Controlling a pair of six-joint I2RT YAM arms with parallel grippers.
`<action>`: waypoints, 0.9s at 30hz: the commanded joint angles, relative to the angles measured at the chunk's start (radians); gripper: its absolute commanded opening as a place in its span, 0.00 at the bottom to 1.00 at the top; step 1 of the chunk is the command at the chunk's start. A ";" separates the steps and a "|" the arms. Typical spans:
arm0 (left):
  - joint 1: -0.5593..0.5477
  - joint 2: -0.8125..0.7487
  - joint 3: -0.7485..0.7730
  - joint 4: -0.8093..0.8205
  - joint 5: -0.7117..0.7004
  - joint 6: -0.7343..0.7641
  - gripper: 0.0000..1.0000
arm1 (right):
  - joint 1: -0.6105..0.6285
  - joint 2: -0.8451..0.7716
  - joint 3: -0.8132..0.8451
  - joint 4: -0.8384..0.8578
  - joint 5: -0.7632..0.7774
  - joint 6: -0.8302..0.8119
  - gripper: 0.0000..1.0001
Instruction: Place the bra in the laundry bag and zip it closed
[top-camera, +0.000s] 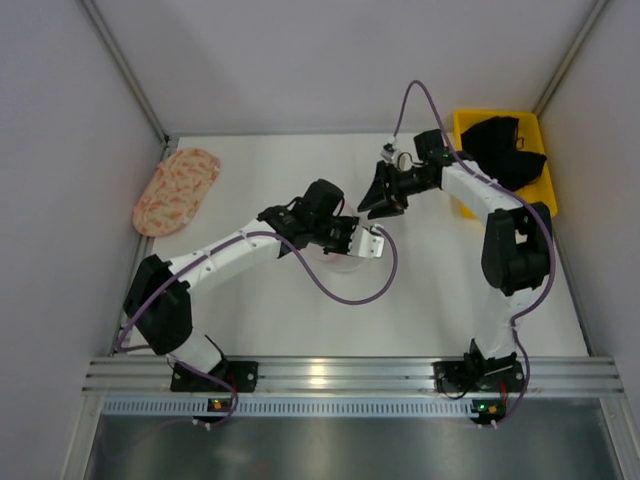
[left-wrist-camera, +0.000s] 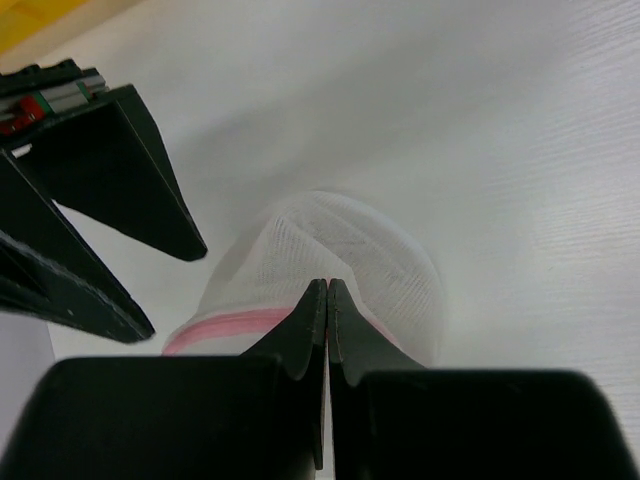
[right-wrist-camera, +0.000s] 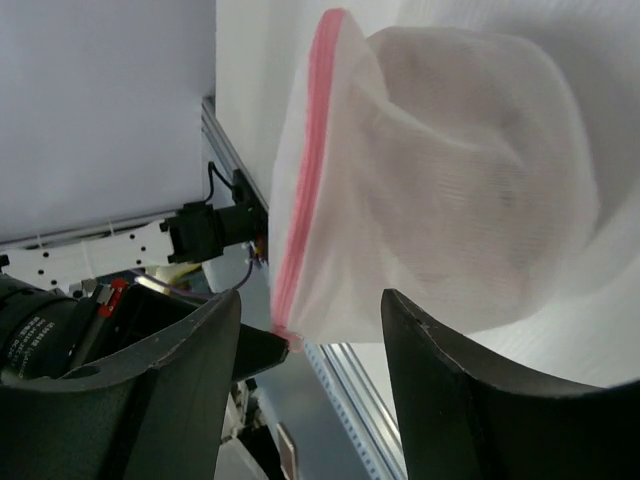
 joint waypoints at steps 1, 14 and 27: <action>0.011 0.010 0.047 -0.004 0.034 0.021 0.00 | 0.084 -0.040 0.004 -0.016 -0.029 -0.036 0.59; 0.023 -0.033 0.006 -0.004 0.052 0.020 0.00 | 0.155 0.023 0.011 0.050 -0.014 0.046 0.00; 0.020 -0.182 -0.146 -0.108 0.138 0.050 0.00 | 0.063 0.166 0.227 0.124 -0.046 0.052 0.00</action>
